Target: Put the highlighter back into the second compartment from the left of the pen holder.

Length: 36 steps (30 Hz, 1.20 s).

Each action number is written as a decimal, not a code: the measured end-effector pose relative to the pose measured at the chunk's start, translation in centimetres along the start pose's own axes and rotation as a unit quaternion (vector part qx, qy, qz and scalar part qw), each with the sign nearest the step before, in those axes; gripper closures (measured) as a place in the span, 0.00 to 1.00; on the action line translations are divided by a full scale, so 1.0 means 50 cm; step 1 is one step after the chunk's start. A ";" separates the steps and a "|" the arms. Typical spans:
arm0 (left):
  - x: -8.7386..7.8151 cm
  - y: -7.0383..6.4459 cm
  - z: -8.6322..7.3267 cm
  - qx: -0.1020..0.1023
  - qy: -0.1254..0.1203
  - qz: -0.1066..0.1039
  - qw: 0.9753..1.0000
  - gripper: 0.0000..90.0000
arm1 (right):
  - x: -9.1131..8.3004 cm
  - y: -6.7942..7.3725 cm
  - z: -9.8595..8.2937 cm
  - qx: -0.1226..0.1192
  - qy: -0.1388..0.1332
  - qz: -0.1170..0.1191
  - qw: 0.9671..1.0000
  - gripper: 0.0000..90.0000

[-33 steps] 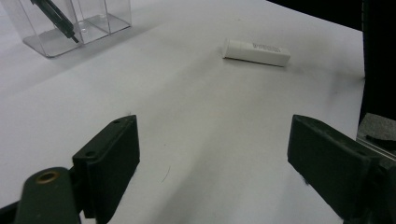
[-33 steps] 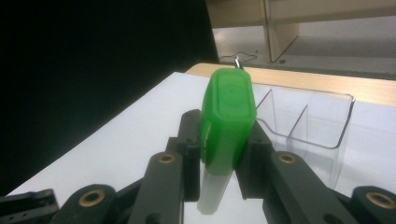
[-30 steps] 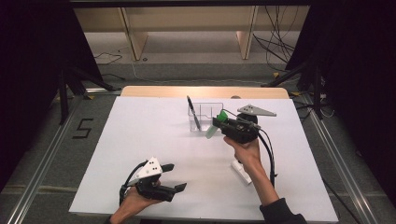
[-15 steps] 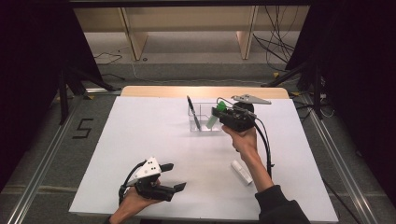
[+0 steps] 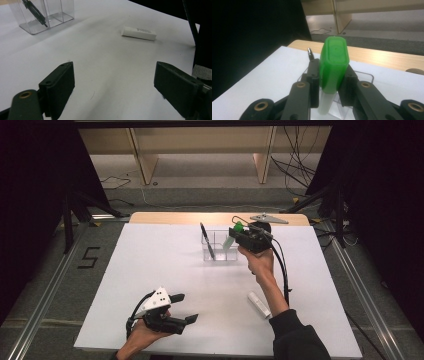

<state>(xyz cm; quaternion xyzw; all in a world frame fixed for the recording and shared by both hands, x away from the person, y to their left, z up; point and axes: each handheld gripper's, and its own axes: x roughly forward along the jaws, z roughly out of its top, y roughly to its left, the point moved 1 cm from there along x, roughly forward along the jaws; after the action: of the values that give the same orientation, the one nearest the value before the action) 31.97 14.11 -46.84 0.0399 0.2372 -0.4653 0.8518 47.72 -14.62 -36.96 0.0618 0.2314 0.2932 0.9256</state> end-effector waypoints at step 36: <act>0.006 -0.010 0.001 0.013 0.008 -0.008 1.000 0.18 | 0.074 -0.016 0.030 0.003 0.011 -0.042 0.999 0.83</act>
<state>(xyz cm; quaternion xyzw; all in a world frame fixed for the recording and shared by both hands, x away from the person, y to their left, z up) 31.71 13.58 -46.88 0.0529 0.2384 -0.4749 0.8454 51.50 -13.13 -37.29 0.0523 0.2446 0.2543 0.9342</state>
